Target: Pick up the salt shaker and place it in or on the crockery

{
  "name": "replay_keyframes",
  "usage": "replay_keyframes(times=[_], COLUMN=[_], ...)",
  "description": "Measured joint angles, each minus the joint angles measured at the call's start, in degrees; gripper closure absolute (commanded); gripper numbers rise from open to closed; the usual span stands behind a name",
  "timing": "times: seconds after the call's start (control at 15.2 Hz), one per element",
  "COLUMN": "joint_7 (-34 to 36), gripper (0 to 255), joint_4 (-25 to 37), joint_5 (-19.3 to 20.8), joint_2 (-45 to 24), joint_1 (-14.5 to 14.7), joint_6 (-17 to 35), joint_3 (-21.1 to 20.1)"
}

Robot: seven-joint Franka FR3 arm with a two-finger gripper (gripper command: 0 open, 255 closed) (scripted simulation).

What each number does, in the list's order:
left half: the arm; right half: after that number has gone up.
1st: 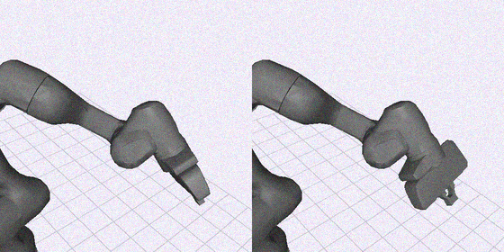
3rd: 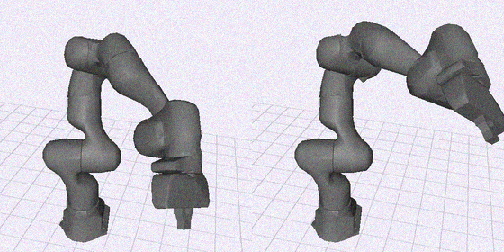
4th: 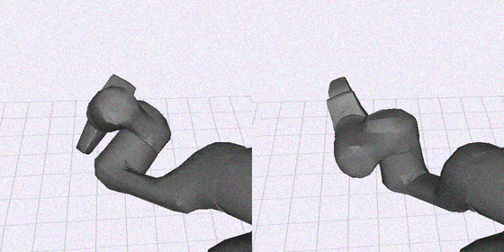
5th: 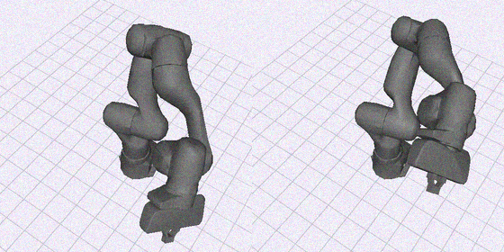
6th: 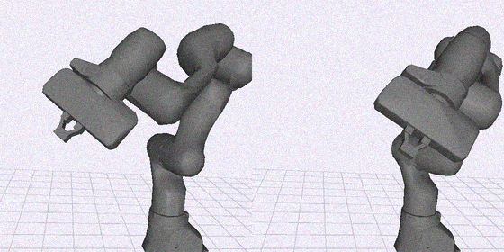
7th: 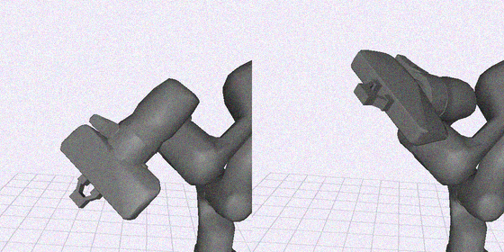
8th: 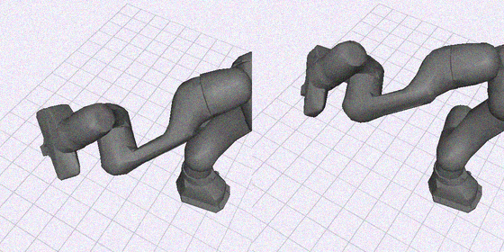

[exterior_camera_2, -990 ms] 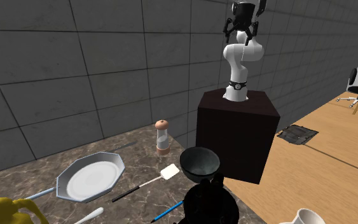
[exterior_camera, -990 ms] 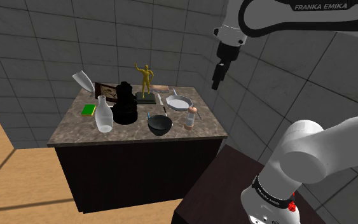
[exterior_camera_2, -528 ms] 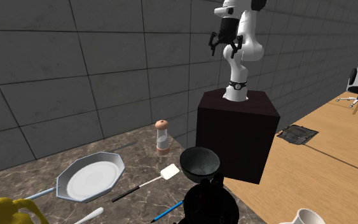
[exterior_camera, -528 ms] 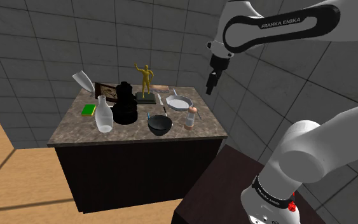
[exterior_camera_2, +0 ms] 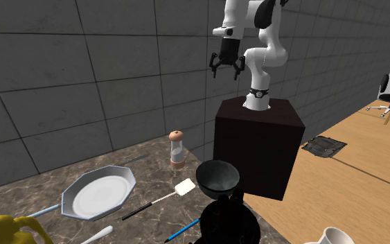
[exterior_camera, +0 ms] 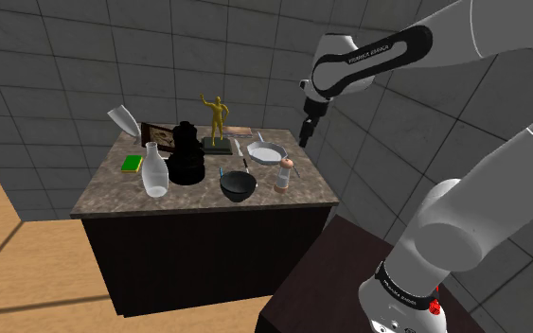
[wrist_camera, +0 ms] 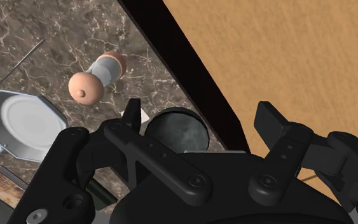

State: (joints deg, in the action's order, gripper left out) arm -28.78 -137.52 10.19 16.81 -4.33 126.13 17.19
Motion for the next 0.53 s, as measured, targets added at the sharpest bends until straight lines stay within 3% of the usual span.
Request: replay_keyframes(times=[0.53], joint_7=[-10.6], gripper=[0], joint_4=[7.7], joint_5=[-7.6], joint_2=[-17.7], joint_1=[-0.3], joint_6=[9.6], joint_3=[4.5])
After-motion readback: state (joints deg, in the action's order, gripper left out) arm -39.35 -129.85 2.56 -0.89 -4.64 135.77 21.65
